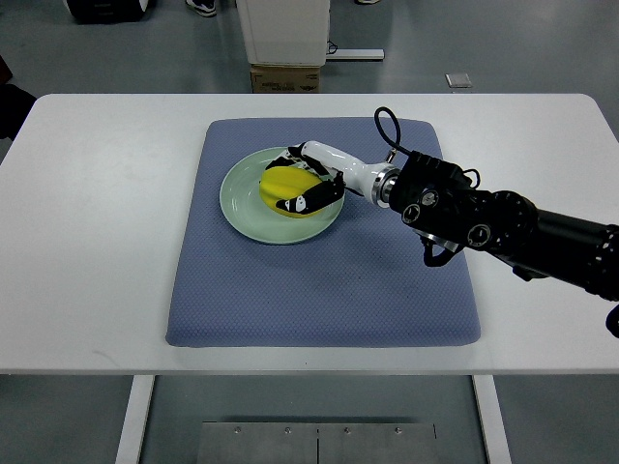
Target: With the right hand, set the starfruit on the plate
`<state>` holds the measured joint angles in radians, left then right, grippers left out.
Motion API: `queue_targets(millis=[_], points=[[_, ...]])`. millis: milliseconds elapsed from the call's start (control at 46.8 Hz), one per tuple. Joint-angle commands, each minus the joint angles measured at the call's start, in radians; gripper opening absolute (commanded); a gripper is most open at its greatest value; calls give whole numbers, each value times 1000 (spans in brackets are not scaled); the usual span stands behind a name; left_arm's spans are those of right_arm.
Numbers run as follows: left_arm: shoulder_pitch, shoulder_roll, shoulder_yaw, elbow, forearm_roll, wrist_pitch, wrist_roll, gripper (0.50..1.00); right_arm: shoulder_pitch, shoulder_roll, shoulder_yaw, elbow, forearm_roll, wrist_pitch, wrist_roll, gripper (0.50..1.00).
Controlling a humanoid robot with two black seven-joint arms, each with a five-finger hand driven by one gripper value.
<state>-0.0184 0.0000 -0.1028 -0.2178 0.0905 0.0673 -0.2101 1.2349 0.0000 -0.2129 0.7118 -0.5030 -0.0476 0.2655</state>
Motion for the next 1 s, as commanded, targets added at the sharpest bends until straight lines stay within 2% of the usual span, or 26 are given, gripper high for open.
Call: queue_targets(millis=[0,43,171,855,984], points=[[0,0,0,0,0,0,0,1000,-3,0,0,-2,-2,-2,-3,953],[0,0,0,0,0,0,0,1000,-8,0,0,-2,-2,-2,-5,985],[0,0,0,0,0,0,0,1000,-12,0,0,-3,-2,-2,-5,998],[0,0,0,0,0,0,0,1000,2,0,115,-6,1,-2,-6,1000],[0,0,0,0,0,-1,0,1000,-11,-38,159,-8,1,-5,-6,1000]])
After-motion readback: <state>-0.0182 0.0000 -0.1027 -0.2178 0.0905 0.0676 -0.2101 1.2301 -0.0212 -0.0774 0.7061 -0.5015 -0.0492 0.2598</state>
